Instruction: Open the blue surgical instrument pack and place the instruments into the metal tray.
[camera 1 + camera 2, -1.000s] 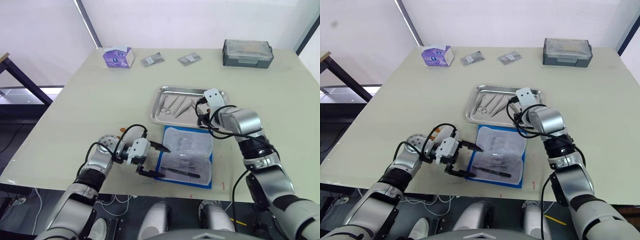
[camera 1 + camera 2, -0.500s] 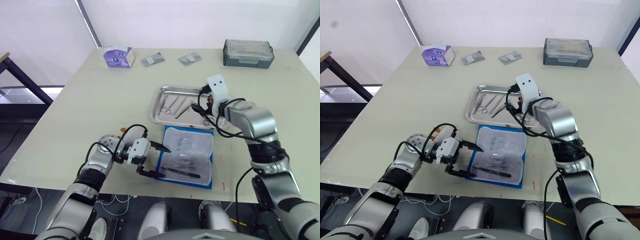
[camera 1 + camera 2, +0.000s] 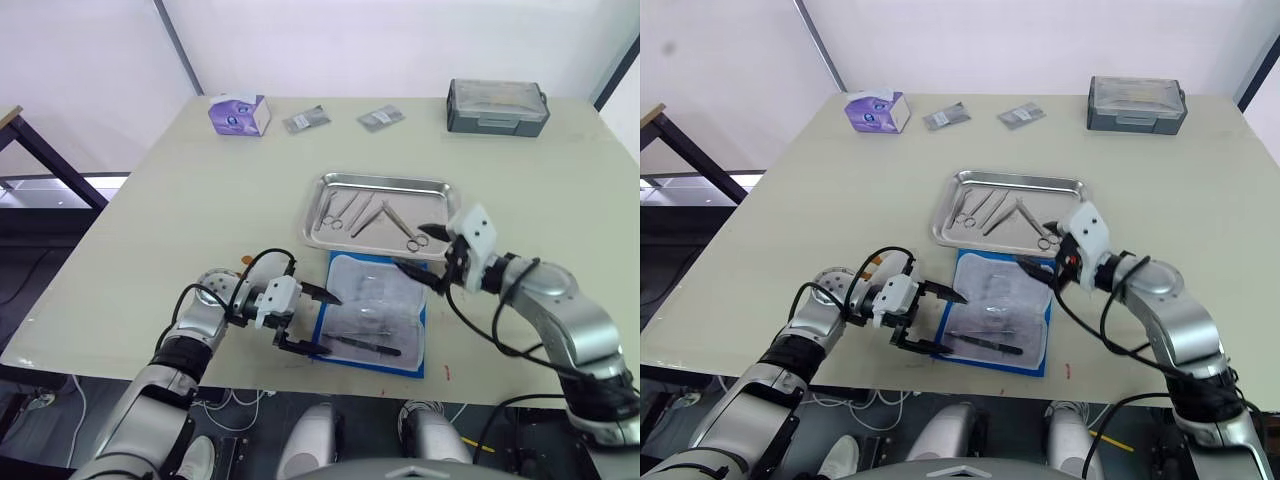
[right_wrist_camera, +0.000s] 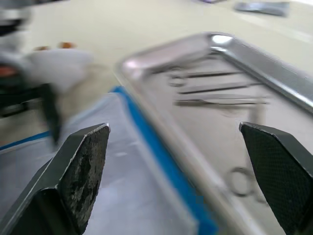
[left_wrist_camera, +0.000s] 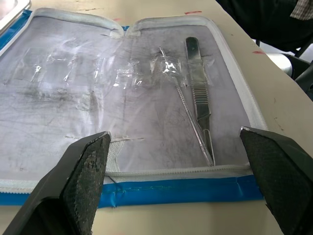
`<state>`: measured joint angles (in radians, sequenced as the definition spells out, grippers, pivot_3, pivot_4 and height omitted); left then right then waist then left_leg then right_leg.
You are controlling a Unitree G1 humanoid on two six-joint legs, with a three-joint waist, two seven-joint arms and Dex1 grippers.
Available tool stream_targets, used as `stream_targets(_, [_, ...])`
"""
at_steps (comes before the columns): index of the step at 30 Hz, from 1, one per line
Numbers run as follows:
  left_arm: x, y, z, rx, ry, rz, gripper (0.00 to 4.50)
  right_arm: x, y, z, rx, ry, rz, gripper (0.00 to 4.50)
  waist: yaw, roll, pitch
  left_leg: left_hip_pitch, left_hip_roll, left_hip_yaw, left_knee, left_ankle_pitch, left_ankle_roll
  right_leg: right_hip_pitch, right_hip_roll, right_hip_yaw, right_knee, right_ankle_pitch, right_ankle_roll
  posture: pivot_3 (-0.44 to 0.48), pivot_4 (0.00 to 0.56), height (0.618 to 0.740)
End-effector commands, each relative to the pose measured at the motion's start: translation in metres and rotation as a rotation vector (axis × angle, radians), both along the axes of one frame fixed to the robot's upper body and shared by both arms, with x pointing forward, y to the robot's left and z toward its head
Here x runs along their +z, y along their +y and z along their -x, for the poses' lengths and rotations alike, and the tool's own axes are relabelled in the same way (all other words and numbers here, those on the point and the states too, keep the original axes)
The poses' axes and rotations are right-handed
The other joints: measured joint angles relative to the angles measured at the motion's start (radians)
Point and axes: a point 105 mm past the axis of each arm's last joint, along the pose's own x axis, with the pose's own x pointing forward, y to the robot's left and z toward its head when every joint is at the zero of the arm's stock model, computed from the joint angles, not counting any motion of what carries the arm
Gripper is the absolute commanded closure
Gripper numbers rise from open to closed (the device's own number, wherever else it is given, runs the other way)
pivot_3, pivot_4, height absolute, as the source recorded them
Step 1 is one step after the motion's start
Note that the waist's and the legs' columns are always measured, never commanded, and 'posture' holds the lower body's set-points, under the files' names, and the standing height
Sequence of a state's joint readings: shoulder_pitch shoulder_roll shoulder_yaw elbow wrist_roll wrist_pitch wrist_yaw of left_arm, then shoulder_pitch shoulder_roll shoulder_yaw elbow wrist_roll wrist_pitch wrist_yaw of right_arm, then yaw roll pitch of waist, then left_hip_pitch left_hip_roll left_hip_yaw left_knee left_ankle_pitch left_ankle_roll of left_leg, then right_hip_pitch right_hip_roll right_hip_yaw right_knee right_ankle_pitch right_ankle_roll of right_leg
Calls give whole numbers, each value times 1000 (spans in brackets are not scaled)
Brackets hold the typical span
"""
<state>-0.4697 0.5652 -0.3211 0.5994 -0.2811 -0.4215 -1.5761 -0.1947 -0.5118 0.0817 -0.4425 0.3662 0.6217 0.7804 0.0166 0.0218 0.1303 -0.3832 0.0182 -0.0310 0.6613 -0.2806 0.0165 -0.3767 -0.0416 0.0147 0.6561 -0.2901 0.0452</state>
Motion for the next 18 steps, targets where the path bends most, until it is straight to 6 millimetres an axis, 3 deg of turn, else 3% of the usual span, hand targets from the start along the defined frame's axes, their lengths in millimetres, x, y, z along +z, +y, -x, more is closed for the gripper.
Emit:
stream_targets(1, [-41, 17, 15, 20, 136, -162, 0, 4, 7, 19, 122, -62, 26, 43, -1, 0, 0, 0, 0, 0, 0, 0, 0, 0, 0, 0, 0, 0, 0, 0, 150, 731])
stream_targets(6, [-42, 17, 15, 26, 137, -160, 0, -21, 14, 34, 221, -69, 90, 43, -1, 0, 0, 0, 0, 0, 0, 0, 0, 0, 0, 0, 0, -1, 0, 0, 150, 731])
stream_targets(18, [-42, 17, 14, 35, 136, -160, 0, -41, 9, 32, 290, -116, 174, 43, 0, 0, 0, 1, 0, 0, 0, 0, 0, 0, 0, 0, 0, 0, 1, 0, 150, 731])
